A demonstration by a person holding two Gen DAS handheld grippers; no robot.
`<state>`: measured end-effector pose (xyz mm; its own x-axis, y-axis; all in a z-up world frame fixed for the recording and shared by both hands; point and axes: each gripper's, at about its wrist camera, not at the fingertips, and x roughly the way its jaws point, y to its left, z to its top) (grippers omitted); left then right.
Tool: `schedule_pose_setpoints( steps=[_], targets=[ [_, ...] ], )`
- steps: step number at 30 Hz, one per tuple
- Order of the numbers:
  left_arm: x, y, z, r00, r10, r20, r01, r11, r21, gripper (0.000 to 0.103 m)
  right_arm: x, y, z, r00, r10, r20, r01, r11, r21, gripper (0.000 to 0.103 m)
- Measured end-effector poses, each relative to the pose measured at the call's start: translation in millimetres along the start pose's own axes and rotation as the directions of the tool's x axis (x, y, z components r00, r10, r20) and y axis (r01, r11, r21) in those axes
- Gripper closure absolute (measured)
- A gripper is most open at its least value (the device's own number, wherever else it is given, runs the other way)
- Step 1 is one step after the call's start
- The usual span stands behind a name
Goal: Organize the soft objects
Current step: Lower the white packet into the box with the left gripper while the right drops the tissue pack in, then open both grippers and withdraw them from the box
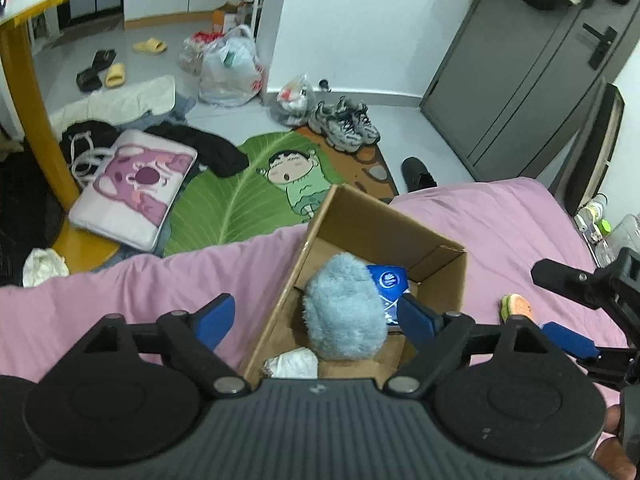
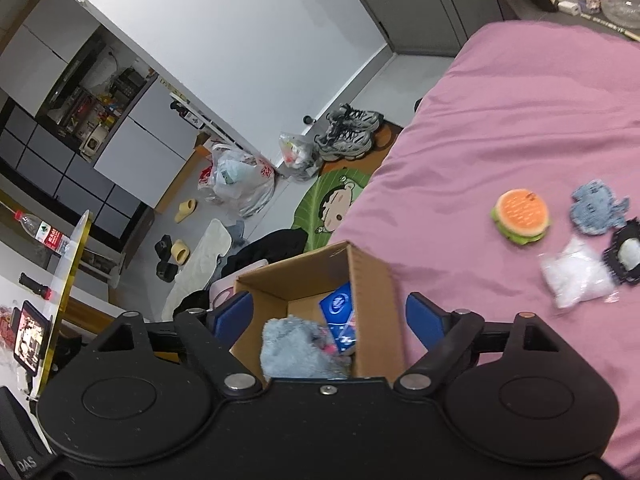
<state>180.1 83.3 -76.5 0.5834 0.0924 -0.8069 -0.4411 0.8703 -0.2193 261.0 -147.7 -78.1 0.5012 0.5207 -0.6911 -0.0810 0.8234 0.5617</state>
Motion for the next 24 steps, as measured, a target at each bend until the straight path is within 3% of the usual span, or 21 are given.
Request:
schedule_pose_setpoints(
  steps=[10,15,24],
  targets=[
    [-23.8,-21.8,-6.5,0.999,-0.022,0.046,0.021,0.999,0.039,0.008,-37.1,-11.2,1.5,1.0,0.001,0.029,0.001,0.997,-0.076,0.0],
    [-37.4,-33.3,-9.0,0.995,-0.052,0.086,0.049,0.998,0.043,0.001,-54.2,-17.9,1.1,0.999,0.013,0.046,-0.009,0.995,-0.097,0.0],
    [-46.8,-53.7,-15.9,0.997,-0.038,0.062,0.034,0.998,0.06,0.0,-83.3,-39.2,7.3,0.993,0.013,0.118,-0.004,0.997,-0.075,0.0]
  ],
)
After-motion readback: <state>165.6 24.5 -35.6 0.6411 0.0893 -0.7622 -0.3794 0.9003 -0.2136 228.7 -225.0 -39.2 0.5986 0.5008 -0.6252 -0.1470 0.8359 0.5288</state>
